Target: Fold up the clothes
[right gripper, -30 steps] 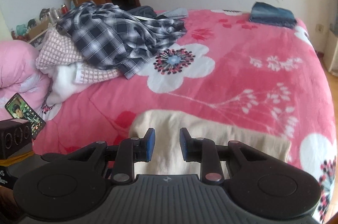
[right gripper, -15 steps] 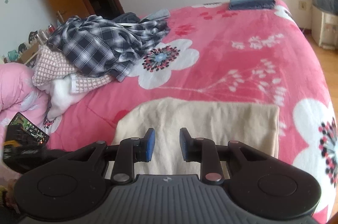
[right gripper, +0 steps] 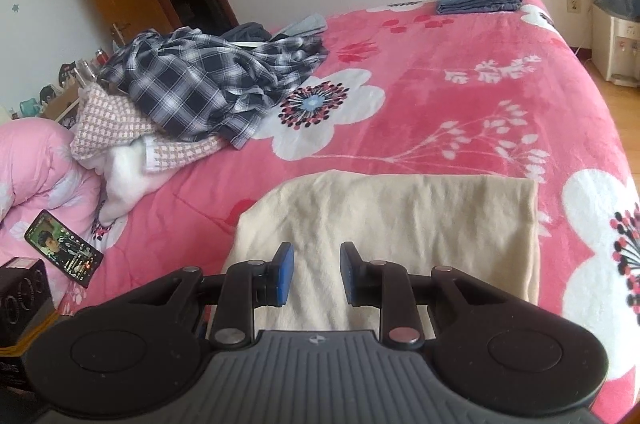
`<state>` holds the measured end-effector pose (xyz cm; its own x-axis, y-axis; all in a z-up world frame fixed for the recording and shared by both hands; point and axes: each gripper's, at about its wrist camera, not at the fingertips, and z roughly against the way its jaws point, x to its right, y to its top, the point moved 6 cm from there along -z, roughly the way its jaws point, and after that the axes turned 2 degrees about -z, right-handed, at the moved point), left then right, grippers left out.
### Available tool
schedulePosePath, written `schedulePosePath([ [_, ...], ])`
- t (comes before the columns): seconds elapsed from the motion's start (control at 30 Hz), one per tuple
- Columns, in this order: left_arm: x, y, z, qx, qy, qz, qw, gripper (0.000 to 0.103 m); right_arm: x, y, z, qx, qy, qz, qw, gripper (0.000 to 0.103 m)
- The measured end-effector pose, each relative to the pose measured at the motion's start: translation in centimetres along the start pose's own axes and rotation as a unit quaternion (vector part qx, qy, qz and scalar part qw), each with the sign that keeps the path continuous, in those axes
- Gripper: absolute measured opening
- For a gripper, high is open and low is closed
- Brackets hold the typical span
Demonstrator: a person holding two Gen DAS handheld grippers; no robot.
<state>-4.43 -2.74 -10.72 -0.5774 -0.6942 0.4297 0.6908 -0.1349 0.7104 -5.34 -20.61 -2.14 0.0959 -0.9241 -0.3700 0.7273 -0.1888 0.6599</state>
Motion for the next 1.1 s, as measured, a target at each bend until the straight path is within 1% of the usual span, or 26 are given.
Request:
schedulePosePath([
  [0.03, -0.3, 0.2, 0.1, 0.003, -0.024, 0.029, 0.9993, 0.013, 0.2, -0.1, 0.0, -0.001, -0.002, -0.004, 1.000, 0.027],
  [0.07, -0.9, 0.4, 0.1, 0.004, -0.057, 0.077, 0.9954, 0.012, 0.4, -0.1, 0.0, -0.003, -0.004, -0.008, 1.000, 0.027],
  [0.1, -2.2, 0.3, -0.1, 0.003, -0.087, 0.135, 0.9870, 0.012, 0.6, -0.2, -0.1, -0.004, -0.004, -0.013, 1.000, 0.027],
  [0.13, -3.8, -0.3, -0.7, -0.005, -0.120, 0.204, 0.9716, 0.012, 0.8, -0.2, -0.2, -0.005, -0.004, -0.017, 1.000, 0.027],
  [0.17, -5.4, -1.3, -1.4, -0.016, -0.144, 0.269, 0.9522, 0.012, 0.9, -0.2, -0.3, -0.006, -0.004, -0.020, 1.000, 0.027],
  [0.2, -6.7, -2.0, -1.9, -0.025, -0.164, 0.319, 0.9331, 0.012, 0.9, -0.2, -0.4, -0.006, -0.004, -0.021, 1.000, 0.027],
  [0.27, -7.9, -2.9, -2.3, -0.035, -0.183, 0.365, 0.9123, 0.015, 1.0, -0.1, -0.6, -0.007, -0.003, -0.023, 1.000, 0.027],
  [0.3, -8.2, -3.1, -2.4, -0.039, -0.187, 0.372, 0.9082, 0.015, 1.0, -0.1, -0.7, -0.008, -0.003, -0.024, 1.000, 0.027],
  [0.33, -7.7, -2.4, -2.0, -0.041, -0.177, 0.345, 0.9209, 0.019, 1.0, -0.1, -0.8, -0.009, -0.002, -0.025, 1.000, 0.027],
  [0.37, -7.1, -1.6, -1.4, -0.041, -0.163, 0.310, 0.9356, 0.027, 1.1, -0.1, -0.9, -0.009, -0.002, -0.026, 1.000, 0.027],
  [0.4, -6.6, -0.7, -0.8, -0.039, -0.149, 0.279, 0.9479, 0.033, 1.1, -0.1, -1.0, -0.010, -0.002, -0.028, 1.000, 0.027],
  [0.43, -6.1, 0.1, -0.3, -0.035, -0.135, 0.250, 0.9582, 0.046, 1.1, -0.1, -1.1, -0.010, -0.001, -0.029, 1.000, 0.027],
  [0.47, -5.8, 1.0, 0.2, -0.029, -0.120, 0.224, 0.9668, 0.052, 1.2, -0.1, -1.2, -0.011, -0.001, -0.030, 0.999, 0.027],
  [0.53, -5.1, 2.9, 0.9, -0.013, -0.080, 0.166, 0.9828, 0.052, 1.2, -0.1, -1.4, -0.012, 0.000, -0.032, 0.999, 0.027],
  [0.57, -4.8, 4.0, 1.0, -0.004, -0.054, 0.134, 0.9895, 0.052, 1.3, -0.1, -1.5, -0.012, 0.000, -0.033, 0.999, 0.027],
  [0.6, -4.5, 4.9, 0.9, 0.003, -0.028, 0.107, 0.9939, 0.052, 1.3, -0.1, -1.6, -0.013, 0.000, -0.034, 0.999, 0.027],
  [0.63, -4.2, 5.8, 0.7, 0.010, -0.005, 0.082, 0.9966, 0.052, 1.3, -0.1, -1.6, -0.013, 0.000, -0.034, 0.999, 0.027],
  [0.67, -3.9, 6.7, 0.4, 0.018, 0.008, 0.062, 0.9979, 0.053, 1.3, -0.1, -1.6, -0.012, 0.000, -0.035, 0.999, 0.027],
  [0.77, -3.6, 8.7, -1.2, 0.028, 0.021, 0.019, 0.9992, 0.059, 1.3, -0.1, -1.6, -0.012, -0.001, -0.036, 0.999, 0.027],
  [0.8, -3.3, 9.0, -1.8, 0.027, 0.023, 0.004, 0.9994, 0.059, 1.3, -0.2, -1.6, -0.012, -0.001, -0.036, 0.999, 0.027],
  [0.9, -3.2, 9.2, -4.1, 0.005, 0.029, -0.034, 0.9990, 0.059, 1.4, -0.2, -1.6, -0.011, -0.002, -0.039, 0.999, 0.027],
  [1.0, -4.0, 9.4, -5.8, -0.030, 0.024, -0.039, 0.9985, 0.059, 1.9, -0.3, -1.3, -0.011, -0.006, -0.045, 0.999, 0.027],
  [1.1, -4.4, 9.3, -6.1, -0.049, 0.008, -0.024, 0.9985, 0.059, 2.4, -0.4, -1.3, -0.011, -0.009, -0.053, 0.998, 0.027],
])
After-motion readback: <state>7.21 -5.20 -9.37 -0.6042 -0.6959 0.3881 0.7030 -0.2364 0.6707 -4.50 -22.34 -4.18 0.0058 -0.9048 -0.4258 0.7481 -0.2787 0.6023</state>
